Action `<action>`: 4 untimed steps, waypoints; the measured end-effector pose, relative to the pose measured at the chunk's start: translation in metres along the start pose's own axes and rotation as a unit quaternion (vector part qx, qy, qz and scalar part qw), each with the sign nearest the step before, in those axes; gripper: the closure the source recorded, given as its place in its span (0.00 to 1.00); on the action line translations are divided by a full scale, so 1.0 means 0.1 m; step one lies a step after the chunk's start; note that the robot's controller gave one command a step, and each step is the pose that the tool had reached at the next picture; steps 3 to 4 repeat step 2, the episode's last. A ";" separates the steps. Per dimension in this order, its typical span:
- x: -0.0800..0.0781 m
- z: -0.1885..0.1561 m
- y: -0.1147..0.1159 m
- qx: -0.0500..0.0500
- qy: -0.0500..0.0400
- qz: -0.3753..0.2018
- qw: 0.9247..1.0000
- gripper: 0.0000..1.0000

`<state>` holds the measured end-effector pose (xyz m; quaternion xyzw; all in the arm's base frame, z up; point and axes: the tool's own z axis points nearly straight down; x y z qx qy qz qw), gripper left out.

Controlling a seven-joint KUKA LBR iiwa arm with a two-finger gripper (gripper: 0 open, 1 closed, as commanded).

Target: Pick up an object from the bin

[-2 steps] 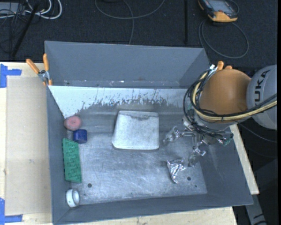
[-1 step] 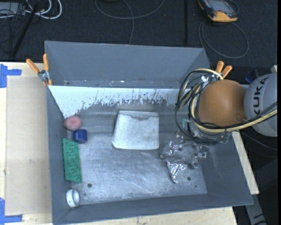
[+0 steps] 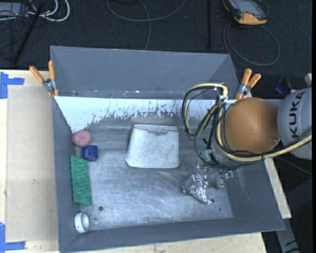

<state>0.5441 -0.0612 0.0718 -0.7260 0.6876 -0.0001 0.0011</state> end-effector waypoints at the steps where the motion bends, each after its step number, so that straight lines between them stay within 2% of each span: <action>1: 0.01 -0.01 -0.01 0.001 0.000 0.003 1.000 1.00; 2: 0.00 -0.87 -0.03 0.002 0.000 0.006 1.000 1.00; 4: 0.00 -0.87 -0.03 0.002 0.000 0.006 1.000 1.00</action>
Offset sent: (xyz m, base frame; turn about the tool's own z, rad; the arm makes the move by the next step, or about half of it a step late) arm 0.0000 0.0000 0.0000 0.0000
